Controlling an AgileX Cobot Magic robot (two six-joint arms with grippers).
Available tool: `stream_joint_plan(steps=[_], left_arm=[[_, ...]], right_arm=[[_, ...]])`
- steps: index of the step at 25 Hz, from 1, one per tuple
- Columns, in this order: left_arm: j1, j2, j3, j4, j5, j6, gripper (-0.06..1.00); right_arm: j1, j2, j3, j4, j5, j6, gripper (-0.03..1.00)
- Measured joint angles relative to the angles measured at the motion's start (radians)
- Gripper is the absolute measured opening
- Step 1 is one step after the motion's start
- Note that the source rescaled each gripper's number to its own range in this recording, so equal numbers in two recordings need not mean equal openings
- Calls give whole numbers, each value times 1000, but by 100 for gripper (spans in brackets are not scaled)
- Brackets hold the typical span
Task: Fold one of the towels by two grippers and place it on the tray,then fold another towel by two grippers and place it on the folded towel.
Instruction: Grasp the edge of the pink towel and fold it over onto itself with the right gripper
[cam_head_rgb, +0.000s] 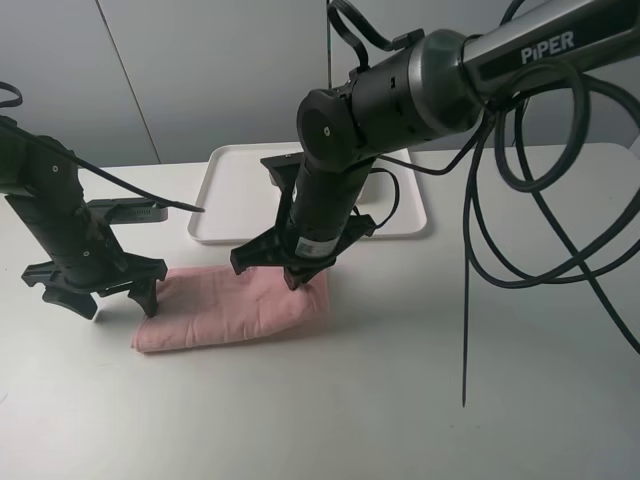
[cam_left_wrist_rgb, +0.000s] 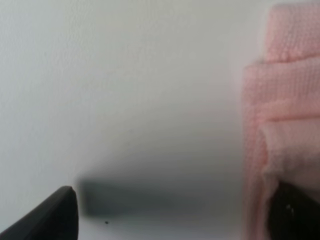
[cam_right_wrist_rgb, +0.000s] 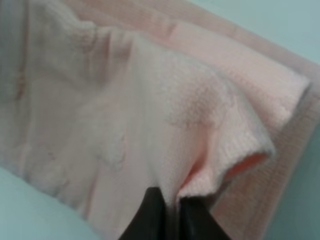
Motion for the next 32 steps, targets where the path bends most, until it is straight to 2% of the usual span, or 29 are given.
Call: stream_joint_plan(steps=[7, 11, 19, 25, 32], left_arm=[[0, 0, 0, 0, 0, 0, 98], [0, 0, 0, -4, 0, 4, 98], [0, 0, 0, -4, 0, 6, 98], [0, 0, 0, -5, 0, 6, 98], [0, 0, 0, -5, 0, 8, 98]], right_arm=[[0, 0, 0, 449, -51, -288, 2], [0, 0, 0, 607, -99, -391, 2], [20, 46, 0, 697, -157, -453, 2], [75, 96, 0, 816, -233, -543, 2], [99, 105, -22, 847, -327, -589, 2]])
